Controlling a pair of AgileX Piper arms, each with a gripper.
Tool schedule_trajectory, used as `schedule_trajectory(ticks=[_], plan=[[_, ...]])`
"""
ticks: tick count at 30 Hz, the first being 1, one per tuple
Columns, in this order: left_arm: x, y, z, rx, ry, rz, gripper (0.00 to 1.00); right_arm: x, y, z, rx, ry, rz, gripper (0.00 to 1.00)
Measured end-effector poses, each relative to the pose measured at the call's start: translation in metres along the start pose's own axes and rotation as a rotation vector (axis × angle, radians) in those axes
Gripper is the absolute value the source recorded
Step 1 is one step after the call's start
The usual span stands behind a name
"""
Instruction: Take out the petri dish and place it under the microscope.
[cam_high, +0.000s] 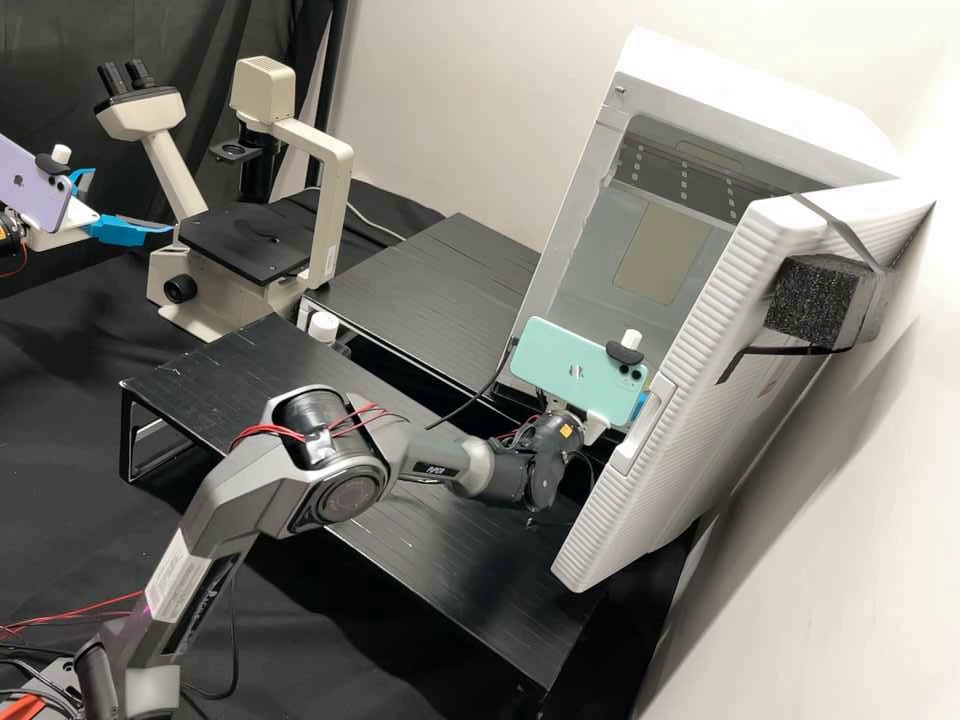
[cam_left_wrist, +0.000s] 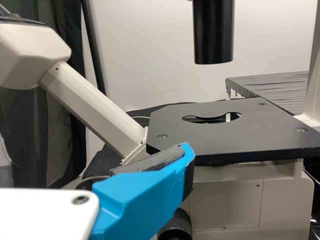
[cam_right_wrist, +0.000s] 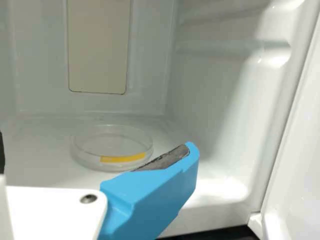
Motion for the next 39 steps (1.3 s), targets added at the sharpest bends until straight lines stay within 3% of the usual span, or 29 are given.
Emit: schedule_trajectory(ticks=[11,17,39], plan=[[0.0,0.0,0.0,0.0,0.0,0.0,1.0,0.023,-0.011,0.013,0.0,-0.046,-0.022,1.0],[0.0,0.0,0.0,0.0,0.0,0.0,1.0,0.027,-0.016,0.015,0.04,-0.054,-0.009,1.0],[0.0,0.0,0.0,0.0,0.0,0.0,1.0,0.037,-0.016,0.011,0.031,-0.089,-0.015,1.0]])
